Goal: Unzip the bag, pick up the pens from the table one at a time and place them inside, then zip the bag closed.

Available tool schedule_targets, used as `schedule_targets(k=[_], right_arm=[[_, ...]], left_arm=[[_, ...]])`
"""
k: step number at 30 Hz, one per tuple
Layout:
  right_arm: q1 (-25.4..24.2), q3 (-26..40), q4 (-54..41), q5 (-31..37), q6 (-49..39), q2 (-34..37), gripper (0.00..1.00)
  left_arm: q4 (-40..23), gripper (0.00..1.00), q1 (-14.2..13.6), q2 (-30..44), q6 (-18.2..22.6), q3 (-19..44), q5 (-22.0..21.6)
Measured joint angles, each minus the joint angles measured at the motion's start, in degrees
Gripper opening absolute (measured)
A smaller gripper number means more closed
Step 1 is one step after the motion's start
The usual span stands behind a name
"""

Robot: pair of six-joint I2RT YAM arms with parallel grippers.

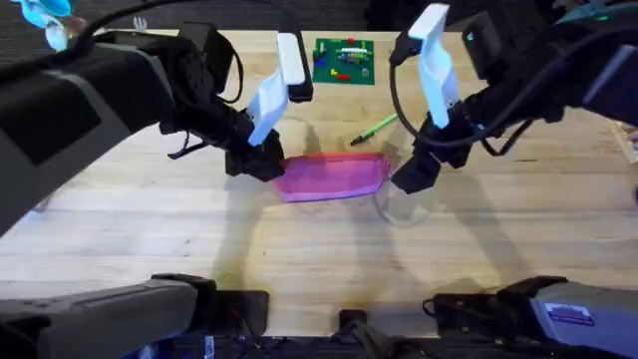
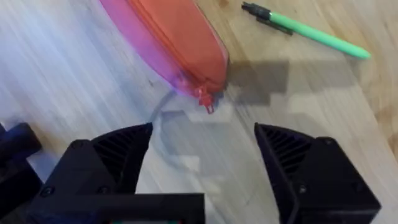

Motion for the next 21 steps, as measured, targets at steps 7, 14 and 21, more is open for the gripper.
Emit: schedule_targets(k=[7,14,21], right_arm=[[0.0,0.0,3.5,-2.9,-1.7,4.6,0.997],[0.0,0.0,5.0,-4.2,-2.5,9.1,0.997],[0.0,0.0,6.2,-6.1,-3.3,11.0,0.92]], left_arm=[[0.0,0.042,0.0,0.0,0.0,0.0,0.0],[0.0,0.042,0.0,0.0,0.0,0.0,0.0],[0.0,0.042,0.0,0.0,0.0,0.0,0.0]])
